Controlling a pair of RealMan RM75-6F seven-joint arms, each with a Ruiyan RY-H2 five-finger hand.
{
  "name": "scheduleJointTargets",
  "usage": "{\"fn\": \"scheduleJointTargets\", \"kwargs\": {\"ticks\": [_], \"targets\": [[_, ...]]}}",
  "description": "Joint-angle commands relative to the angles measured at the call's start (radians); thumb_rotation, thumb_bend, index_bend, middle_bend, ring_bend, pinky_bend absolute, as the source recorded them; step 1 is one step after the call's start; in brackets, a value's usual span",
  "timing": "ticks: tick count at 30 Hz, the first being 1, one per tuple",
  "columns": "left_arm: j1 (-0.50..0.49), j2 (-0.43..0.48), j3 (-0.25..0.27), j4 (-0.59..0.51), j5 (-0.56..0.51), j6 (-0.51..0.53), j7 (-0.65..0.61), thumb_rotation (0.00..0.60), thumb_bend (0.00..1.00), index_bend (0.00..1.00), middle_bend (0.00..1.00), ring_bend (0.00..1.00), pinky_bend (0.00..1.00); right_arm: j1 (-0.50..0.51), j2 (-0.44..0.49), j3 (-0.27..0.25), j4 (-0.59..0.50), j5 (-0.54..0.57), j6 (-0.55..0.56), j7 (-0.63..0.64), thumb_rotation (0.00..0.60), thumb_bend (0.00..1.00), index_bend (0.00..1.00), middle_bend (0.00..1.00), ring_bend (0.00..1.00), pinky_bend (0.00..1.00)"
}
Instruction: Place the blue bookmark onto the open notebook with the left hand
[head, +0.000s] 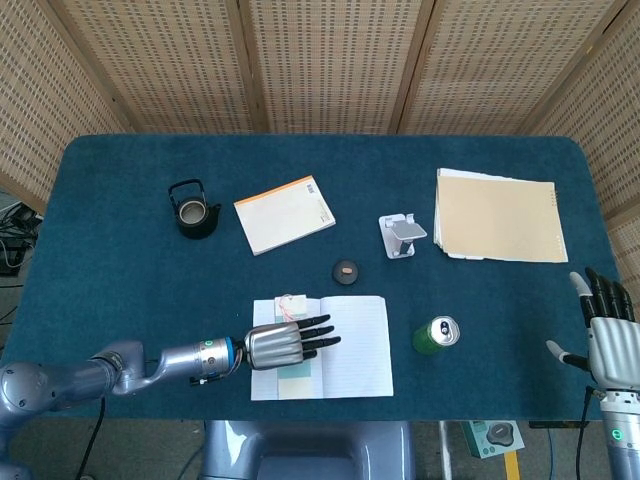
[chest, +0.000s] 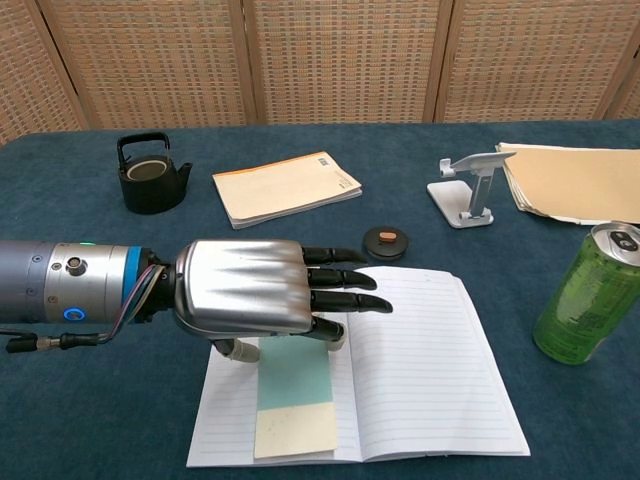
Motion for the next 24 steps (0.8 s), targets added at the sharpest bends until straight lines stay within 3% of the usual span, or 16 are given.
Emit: {"fn": "scheduleJointTargets", "kwargs": {"ticks": [1, 5, 13, 17, 22, 24], "targets": [[0.002, 0.006, -0.001, -0.006, -0.008, -0.004, 0.002, 0.6, 0.23, 0.19, 0.0, 0.0, 0.0, 0.0, 0.0, 0.0, 0.0, -0.002, 0.001, -0.001, 0.6, 0.07, 0.0, 0.0, 0.0, 0.0], [0.004, 0.014, -0.003, -0.015, -0.014, -0.004, 0.006, 0.6, 0.23, 0.07, 0.0, 0.0, 0.0, -0.001, 0.0, -0.001, -0.002, -0.004, 0.004, -0.003, 0.6, 0.07, 0.0, 0.0, 0.0, 0.0], [0.02, 0.069, -0.009, -0.094, -0.075, -0.017, -0.054, 0.6, 0.24, 0.02, 0.0, 0.0, 0.0, -0.002, 0.001, -0.002, -0.006, -0.009, 0.008, -0.003, 0.6, 0.07, 0.0, 0.0, 0.0, 0.0], [0.012, 0.145, -0.003, -0.197, -0.13, -0.087, -0.105, 0.6, 0.45, 0.0, 0.0, 0.0, 0.0, -0.002, 0.002, -0.004, -0.008, -0.012, 0.008, -0.003, 0.6, 0.07, 0.0, 0.0, 0.0, 0.0], [-0.002, 0.219, 0.002, -0.295, -0.18, -0.165, -0.125, 0.6, 0.91, 0.0, 0.0, 0.0, 0.0, -0.001, 0.001, -0.005, -0.01, -0.015, 0.01, -0.005, 0.6, 0.07, 0.0, 0.0, 0.0, 0.0], [-0.01, 0.249, 0.011, -0.34, -0.205, -0.211, -0.148, 0.6, 0.99, 0.0, 0.0, 0.0, 0.0, -0.002, 0.002, -0.006, -0.011, -0.018, 0.012, -0.006, 0.6, 0.07, 0.0, 0.0, 0.0, 0.0]]}}
